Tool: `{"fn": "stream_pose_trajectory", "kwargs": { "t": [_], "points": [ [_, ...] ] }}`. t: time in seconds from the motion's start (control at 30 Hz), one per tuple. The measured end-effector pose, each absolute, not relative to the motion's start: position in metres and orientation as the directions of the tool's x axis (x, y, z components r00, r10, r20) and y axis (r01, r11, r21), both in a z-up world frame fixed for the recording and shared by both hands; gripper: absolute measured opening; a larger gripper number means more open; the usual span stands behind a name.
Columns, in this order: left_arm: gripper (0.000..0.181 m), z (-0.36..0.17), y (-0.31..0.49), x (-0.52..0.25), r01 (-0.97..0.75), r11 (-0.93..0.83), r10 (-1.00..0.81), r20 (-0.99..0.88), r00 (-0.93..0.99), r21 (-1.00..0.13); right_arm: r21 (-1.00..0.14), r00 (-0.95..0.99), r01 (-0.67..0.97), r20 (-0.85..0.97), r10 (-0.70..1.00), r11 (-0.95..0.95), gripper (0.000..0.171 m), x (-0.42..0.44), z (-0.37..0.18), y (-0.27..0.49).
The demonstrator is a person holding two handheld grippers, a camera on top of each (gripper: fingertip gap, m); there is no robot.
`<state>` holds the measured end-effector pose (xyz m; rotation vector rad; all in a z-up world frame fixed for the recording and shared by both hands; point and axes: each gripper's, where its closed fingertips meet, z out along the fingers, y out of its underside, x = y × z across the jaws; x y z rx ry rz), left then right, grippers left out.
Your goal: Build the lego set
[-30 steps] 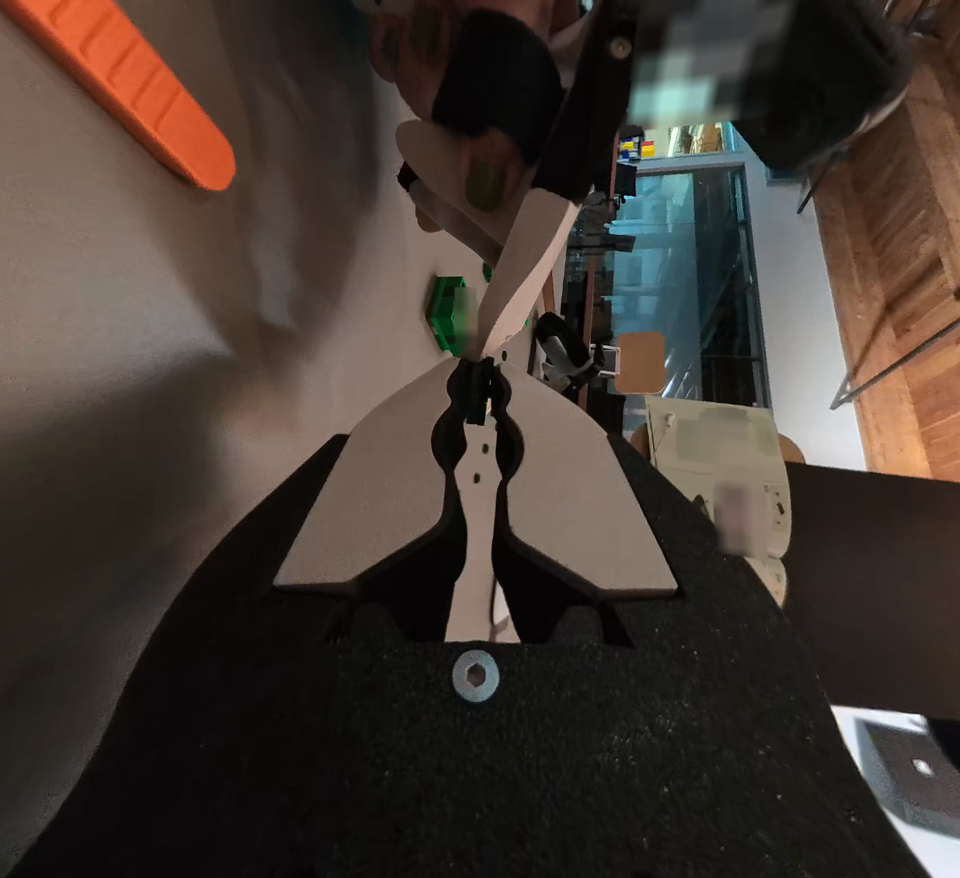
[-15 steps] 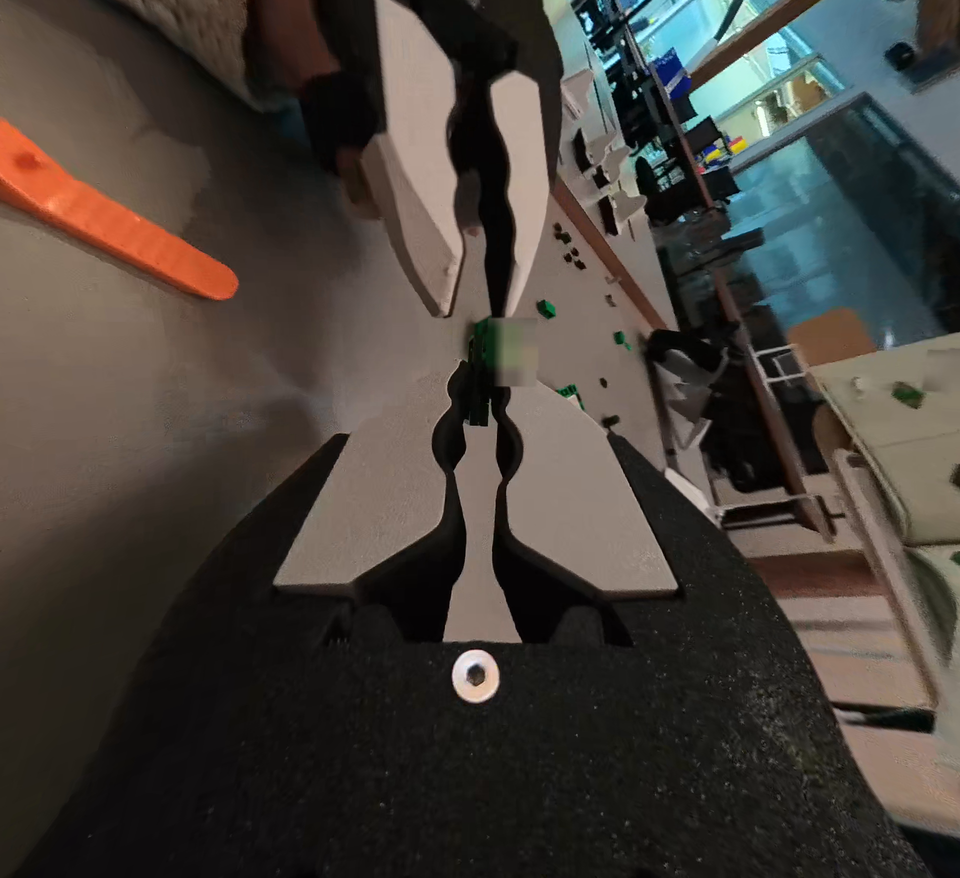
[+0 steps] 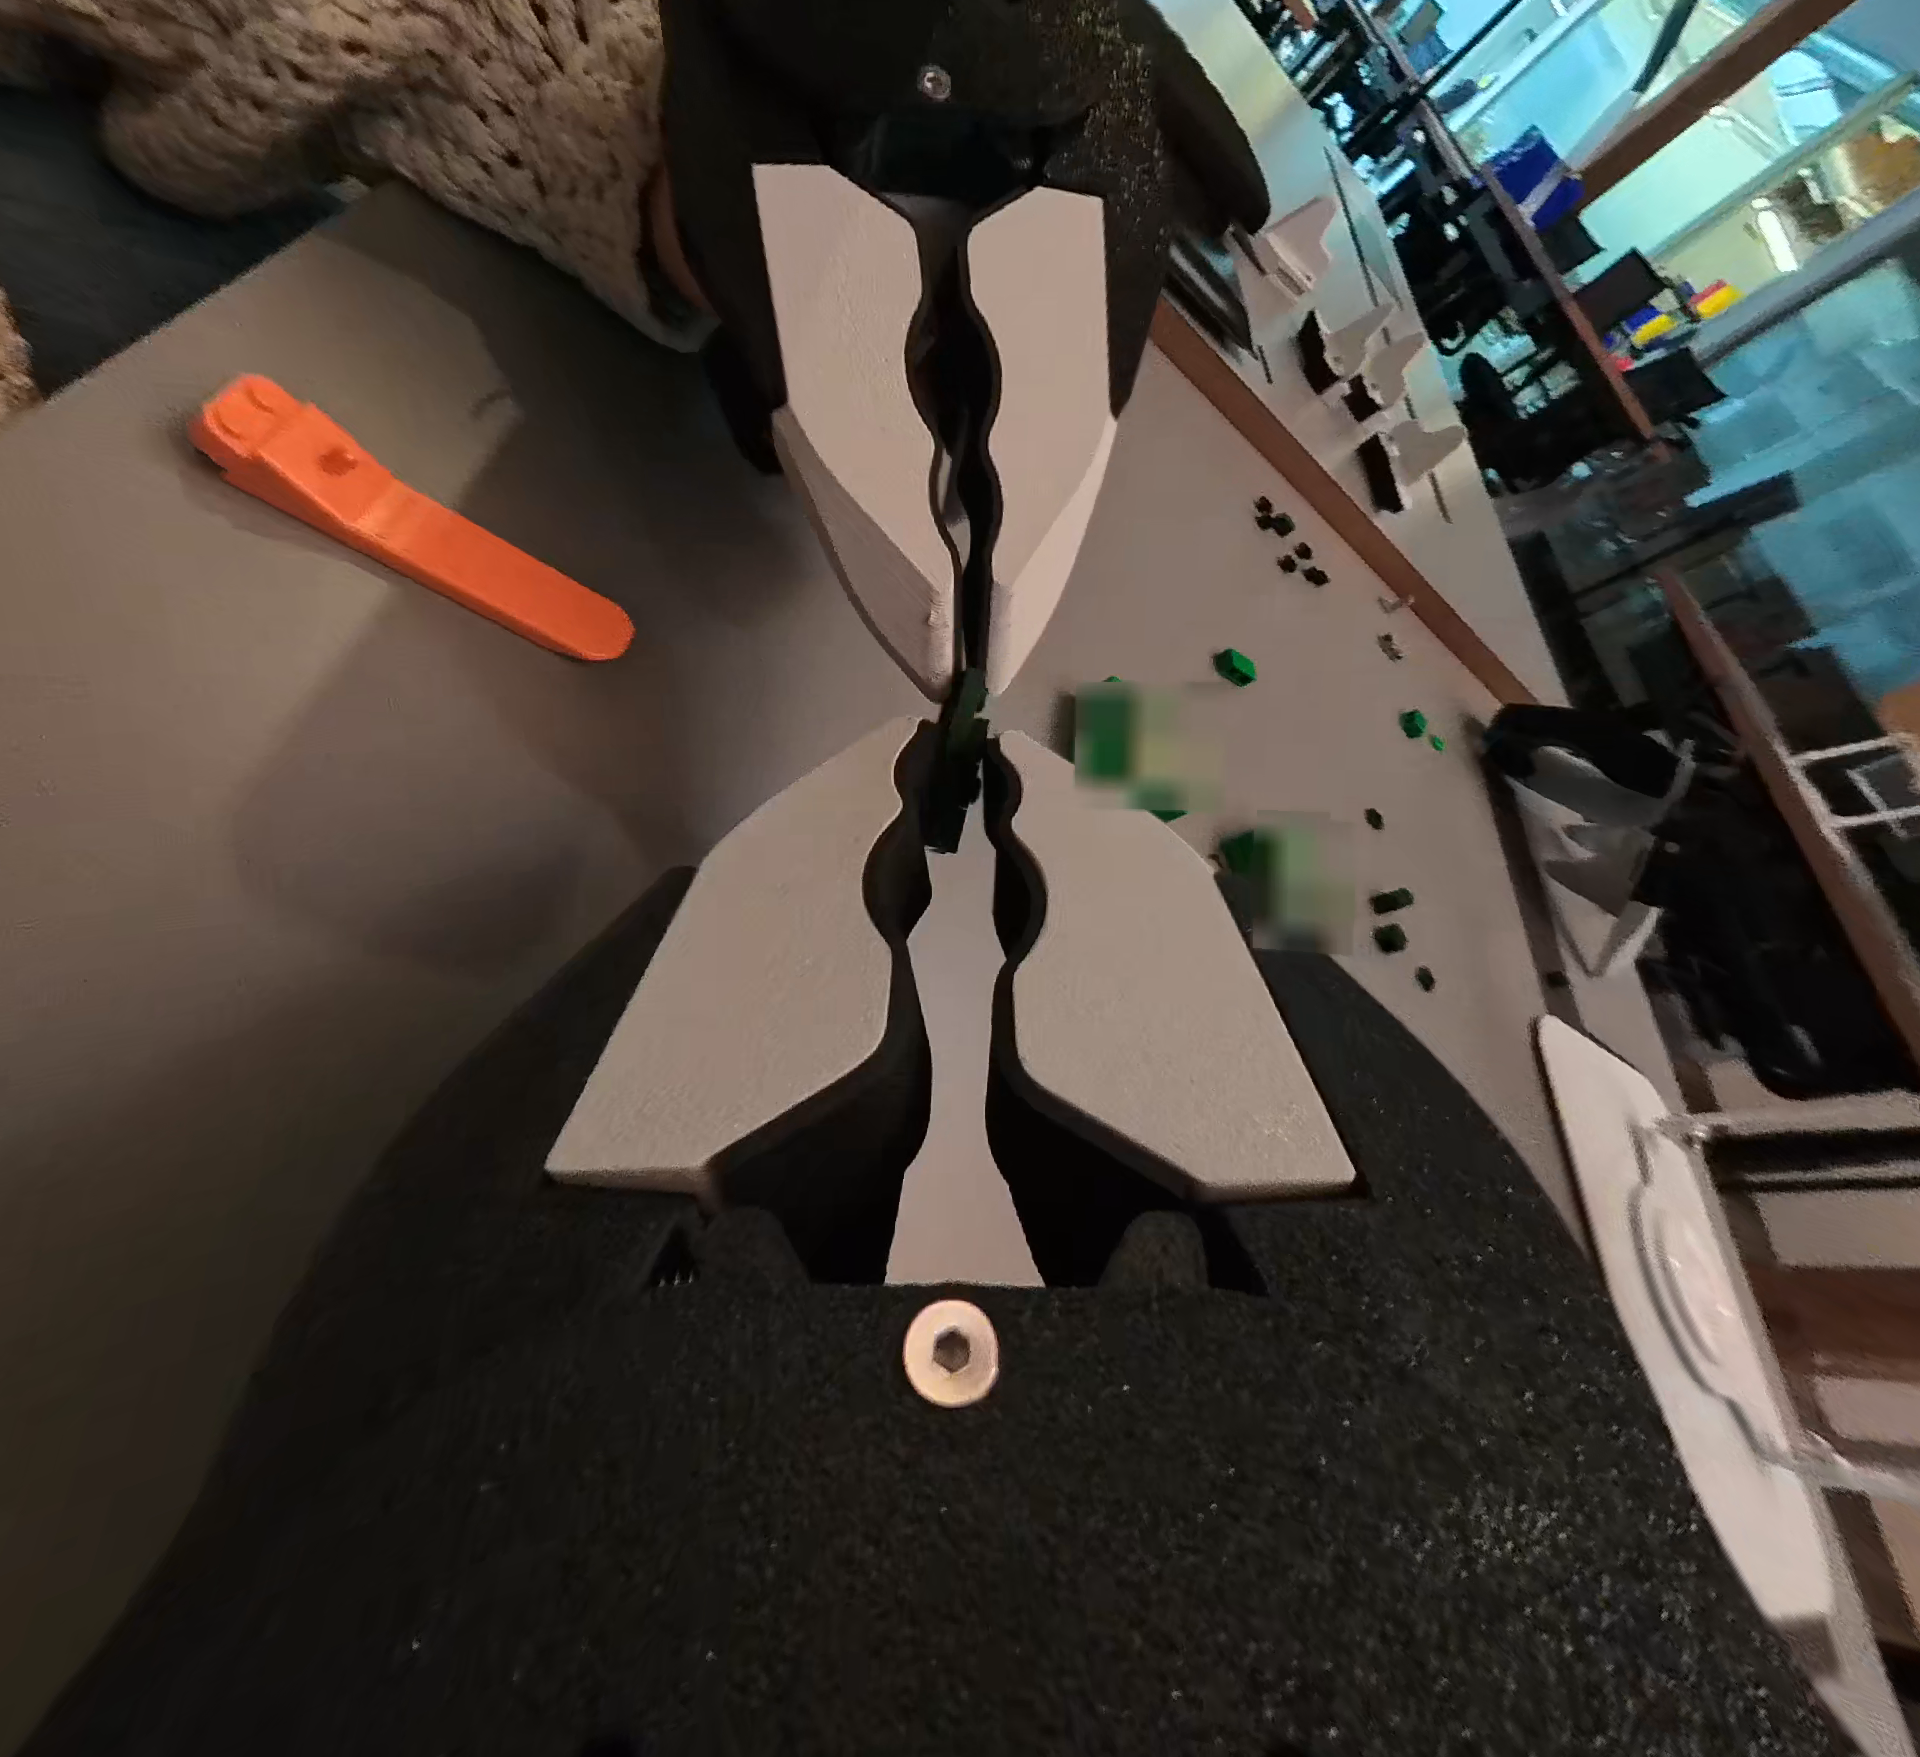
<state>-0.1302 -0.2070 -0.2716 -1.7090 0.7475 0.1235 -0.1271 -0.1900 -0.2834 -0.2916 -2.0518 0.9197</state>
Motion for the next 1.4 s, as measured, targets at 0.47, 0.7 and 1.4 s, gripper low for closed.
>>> {"fn": "stream_pose_trajectory", "kwargs": {
  "t": [0.47,0.7,1.4],
  "points": [
    [0.002,-0.263,-0.216,-0.119,-0.583,0.020,-0.421,-0.535,0.732,-0.812,-0.863,-0.769,-0.052,0.356,0.532,0.503,0.006,-0.116,-0.271,-0.199],
    [0.020,-0.252,-0.212,-0.125,-0.507,0.029,-0.358,-0.483,0.800,-0.862,-0.807,-0.699,-0.159,0.499,0.512,0.569,0.007,-0.118,-0.263,-0.198],
    [0.007,-0.262,-0.216,-0.104,-0.571,0.061,-0.468,-0.529,0.708,-0.819,-0.785,-0.767,-0.234,0.512,0.387,0.574,0.007,-0.105,-0.254,-0.212]
  ]
}}
